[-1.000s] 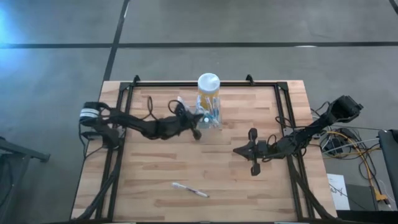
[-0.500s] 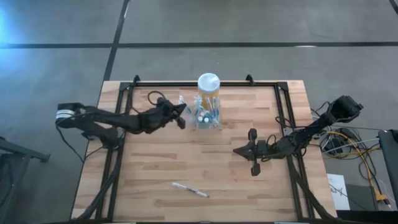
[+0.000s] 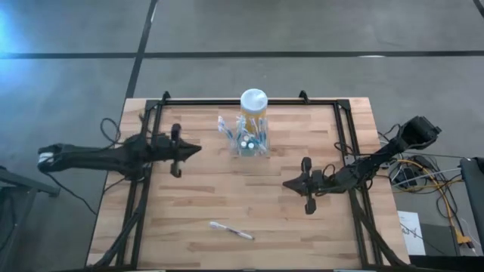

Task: Pick & Place toothbrushing station
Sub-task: Put the violet toothbrush into the transparent organizer

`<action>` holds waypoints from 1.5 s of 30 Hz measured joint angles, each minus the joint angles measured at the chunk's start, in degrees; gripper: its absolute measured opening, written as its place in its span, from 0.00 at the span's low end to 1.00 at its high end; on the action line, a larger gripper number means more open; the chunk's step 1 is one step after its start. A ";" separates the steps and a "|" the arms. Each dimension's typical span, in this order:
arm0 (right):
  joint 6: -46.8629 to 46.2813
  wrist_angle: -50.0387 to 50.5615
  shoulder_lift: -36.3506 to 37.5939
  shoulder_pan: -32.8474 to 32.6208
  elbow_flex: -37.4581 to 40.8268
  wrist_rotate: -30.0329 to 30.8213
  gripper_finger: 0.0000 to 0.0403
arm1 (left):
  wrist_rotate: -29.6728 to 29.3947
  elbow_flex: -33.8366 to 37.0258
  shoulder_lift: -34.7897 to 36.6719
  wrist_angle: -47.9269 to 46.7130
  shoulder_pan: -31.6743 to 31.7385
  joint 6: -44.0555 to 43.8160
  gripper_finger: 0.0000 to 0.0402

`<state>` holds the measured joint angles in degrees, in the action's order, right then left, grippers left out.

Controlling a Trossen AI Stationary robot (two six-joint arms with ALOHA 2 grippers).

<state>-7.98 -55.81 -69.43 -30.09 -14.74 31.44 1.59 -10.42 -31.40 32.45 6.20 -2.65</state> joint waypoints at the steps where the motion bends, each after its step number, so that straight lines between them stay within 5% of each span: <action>1: -0.83 -0.45 -0.11 0.04 -0.02 0.04 0.02 | 0.14 0.69 2.79 -2.29 0.16 -0.11 0.01; 11: -0.62 -0.25 -4.41 0.15 -4.24 0.14 0.02 | 2.91 2.69 16.59 -22.73 0.72 0.14 0.01; 27: 0.29 0.93 -20.83 0.89 -18.69 -0.02 0.02 | 3.44 9.92 20.79 -24.91 0.72 -3.59 0.01; 30: -4.62 11.71 -22.66 1.42 -24.22 -0.59 0.02 | 3.40 9.93 20.79 -24.88 0.72 -4.16 0.01; 38: -20.72 59.74 -28.77 2.04 -48.03 -0.34 0.02 | 3.29 9.95 20.79 -25.07 0.74 -7.47 0.03; 45: -23.61 76.38 -37.58 1.92 -66.61 -8.12 0.15 | 3.28 9.98 20.79 -25.16 0.74 -8.45 0.02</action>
<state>-31.59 20.57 -107.01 -28.16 -81.35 23.32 4.88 -0.45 -10.61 7.29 6.94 -11.10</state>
